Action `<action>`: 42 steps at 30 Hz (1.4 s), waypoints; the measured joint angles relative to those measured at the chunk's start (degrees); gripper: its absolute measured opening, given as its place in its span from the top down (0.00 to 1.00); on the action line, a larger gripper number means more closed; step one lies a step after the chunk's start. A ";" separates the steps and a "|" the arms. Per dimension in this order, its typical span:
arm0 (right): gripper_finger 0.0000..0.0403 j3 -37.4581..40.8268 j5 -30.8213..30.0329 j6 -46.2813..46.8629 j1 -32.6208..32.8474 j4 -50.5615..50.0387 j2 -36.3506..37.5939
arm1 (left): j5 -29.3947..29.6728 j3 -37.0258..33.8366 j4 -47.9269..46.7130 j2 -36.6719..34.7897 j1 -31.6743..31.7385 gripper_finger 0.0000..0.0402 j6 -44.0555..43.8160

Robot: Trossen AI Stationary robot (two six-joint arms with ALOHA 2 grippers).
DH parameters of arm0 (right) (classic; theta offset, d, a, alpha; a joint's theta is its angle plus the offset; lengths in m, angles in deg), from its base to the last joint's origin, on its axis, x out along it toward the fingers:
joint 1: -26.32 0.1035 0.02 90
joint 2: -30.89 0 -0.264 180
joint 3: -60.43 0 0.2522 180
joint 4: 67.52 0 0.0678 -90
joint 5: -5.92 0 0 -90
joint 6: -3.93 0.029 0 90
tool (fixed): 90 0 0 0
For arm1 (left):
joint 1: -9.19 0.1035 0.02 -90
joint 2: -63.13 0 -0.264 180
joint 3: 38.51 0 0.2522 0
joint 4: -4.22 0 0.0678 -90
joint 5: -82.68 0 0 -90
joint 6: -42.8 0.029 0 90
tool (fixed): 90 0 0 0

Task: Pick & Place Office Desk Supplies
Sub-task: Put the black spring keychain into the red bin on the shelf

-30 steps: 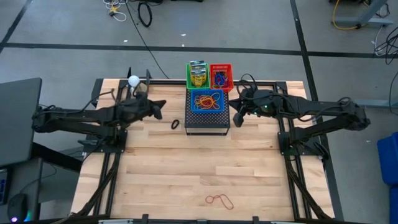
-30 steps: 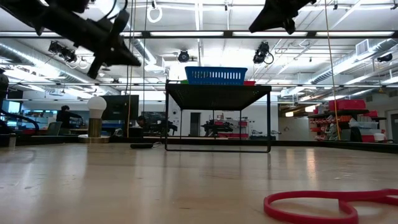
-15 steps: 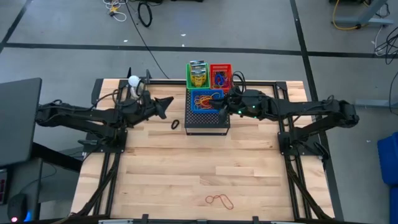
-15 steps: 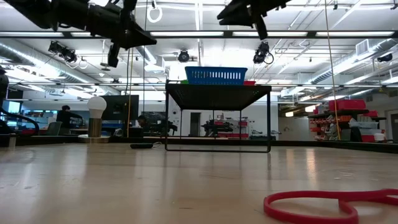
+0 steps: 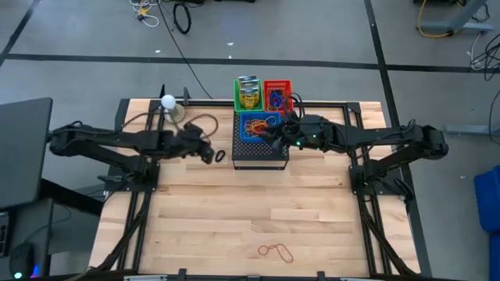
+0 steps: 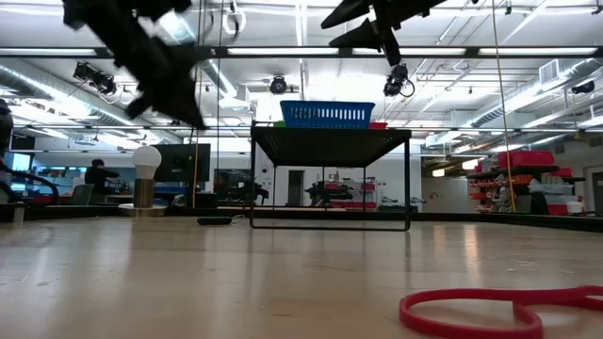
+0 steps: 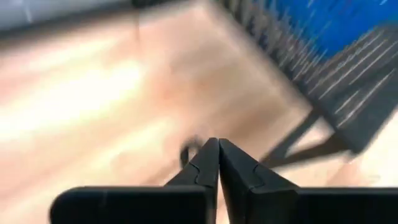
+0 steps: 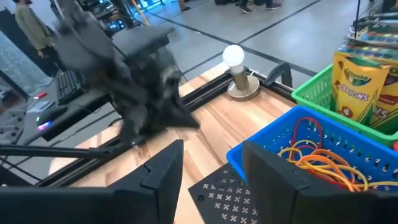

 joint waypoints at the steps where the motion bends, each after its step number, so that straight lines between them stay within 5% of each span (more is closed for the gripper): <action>1: 0.57 0.00 -0.01 -0.63 0.00 0.00 0.00 | -2.38 -1.13 -0.19 0.98 0.54 0.94 -1.89; 4: 0.57 0.00 -0.02 -1.14 -0.02 0.00 0.00 | -8.26 -4.23 4.77 5.24 1.68 0.85 -5.02; 11: 0.57 0.00 0.13 -1.89 -0.04 0.01 0.00 | -10.50 -4.37 12.32 17.65 4.54 0.66 -5.39; 18: 0.57 0.00 0.20 -1.85 -0.04 0.01 0.00 | -11.35 -2.82 12.23 26.49 6.13 0.61 -8.16; 26: 0.57 0.00 0.15 -1.72 -0.04 0.00 0.00 | -8.23 -2.58 12.10 30.54 6.39 0.68 -10.68; 32: 0.57 0.00 0.15 -1.87 -0.04 0.00 0.00 | -7.03 -2.64 11.87 31.48 6.29 0.82 -10.45; 37: 0.57 0.00 0.15 -1.87 -0.04 0.00 0.00 | -6.56 -2.74 11.03 29.77 6.02 0.96 -9.03; 42: 0.57 0.00 0.11 -1.87 -0.04 -0.03 0.02 | -6.29 -2.91 6.51 24.80 6.03 0.97 -7.12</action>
